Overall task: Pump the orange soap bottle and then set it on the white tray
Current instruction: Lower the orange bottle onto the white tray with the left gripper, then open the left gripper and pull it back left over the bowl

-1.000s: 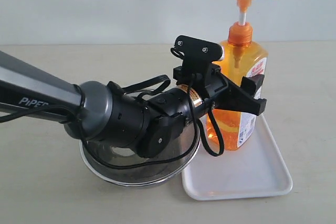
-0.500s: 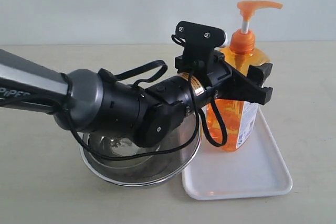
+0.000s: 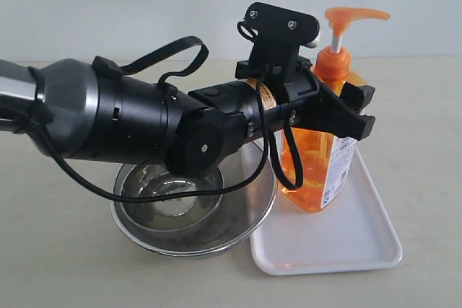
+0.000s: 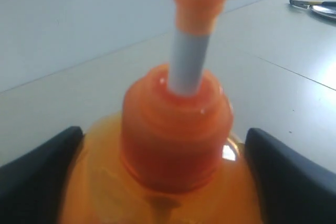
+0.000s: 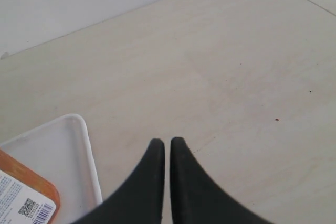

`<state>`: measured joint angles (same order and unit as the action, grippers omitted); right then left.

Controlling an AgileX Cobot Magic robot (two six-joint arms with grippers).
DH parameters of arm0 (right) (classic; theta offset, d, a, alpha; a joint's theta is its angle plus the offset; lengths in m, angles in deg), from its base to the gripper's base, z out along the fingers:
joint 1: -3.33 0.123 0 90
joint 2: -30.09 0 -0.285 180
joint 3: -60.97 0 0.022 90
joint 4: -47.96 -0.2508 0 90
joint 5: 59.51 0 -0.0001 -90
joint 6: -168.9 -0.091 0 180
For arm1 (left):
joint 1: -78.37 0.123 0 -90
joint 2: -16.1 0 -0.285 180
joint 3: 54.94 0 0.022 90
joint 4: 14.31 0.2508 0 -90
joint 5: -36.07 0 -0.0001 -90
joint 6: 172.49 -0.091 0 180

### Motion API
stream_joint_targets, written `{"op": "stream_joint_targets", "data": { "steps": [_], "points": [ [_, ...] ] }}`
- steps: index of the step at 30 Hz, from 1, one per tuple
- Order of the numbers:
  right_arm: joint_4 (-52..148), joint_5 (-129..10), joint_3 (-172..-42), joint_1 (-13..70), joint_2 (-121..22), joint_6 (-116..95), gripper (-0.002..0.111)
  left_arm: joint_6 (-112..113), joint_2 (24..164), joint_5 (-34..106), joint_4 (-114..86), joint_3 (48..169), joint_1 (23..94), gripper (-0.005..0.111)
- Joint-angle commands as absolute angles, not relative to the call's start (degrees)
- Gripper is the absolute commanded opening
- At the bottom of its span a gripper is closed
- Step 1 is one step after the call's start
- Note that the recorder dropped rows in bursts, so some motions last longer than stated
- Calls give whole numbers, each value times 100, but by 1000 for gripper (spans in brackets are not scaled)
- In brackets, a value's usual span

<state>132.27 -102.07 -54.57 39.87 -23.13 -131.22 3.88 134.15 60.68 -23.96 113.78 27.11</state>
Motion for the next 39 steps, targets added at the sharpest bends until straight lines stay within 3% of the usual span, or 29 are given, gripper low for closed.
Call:
{"op": "stream_joint_targets", "data": {
  "steps": [1, 3, 6, 8, 22, 39],
  "points": [
    [13249, -10200, -5440, 4001, -2298, -13097, 0, 335, 13323, 5982, -2416, 11421, 2711, 74],
    [13249, -10153, -5440, 4001, -2298, -13097, 0, 361, 13323, 5959, -2416, 11421, 2711, 80],
    [13249, -10088, -5440, 4001, -2298, -13097, 0, 384, 13323, 5870, -2435, 11421, 2711, 105],
    [13249, -10088, -5440, 4001, -2298, -13097, 0, 384, 13308, 5718, -2435, 11421, 2711, 110],
    [13292, -9870, -5440, 4001, -2298, -13046, 0, -228, 11733, 2649, -2388, 11353, 2711, 110],
    [13316, -9892, -5440, 4001, -2298, -13069, 0, 348, 9266, 4695, -2439, 8490, 2711, 110]
  ]
}}
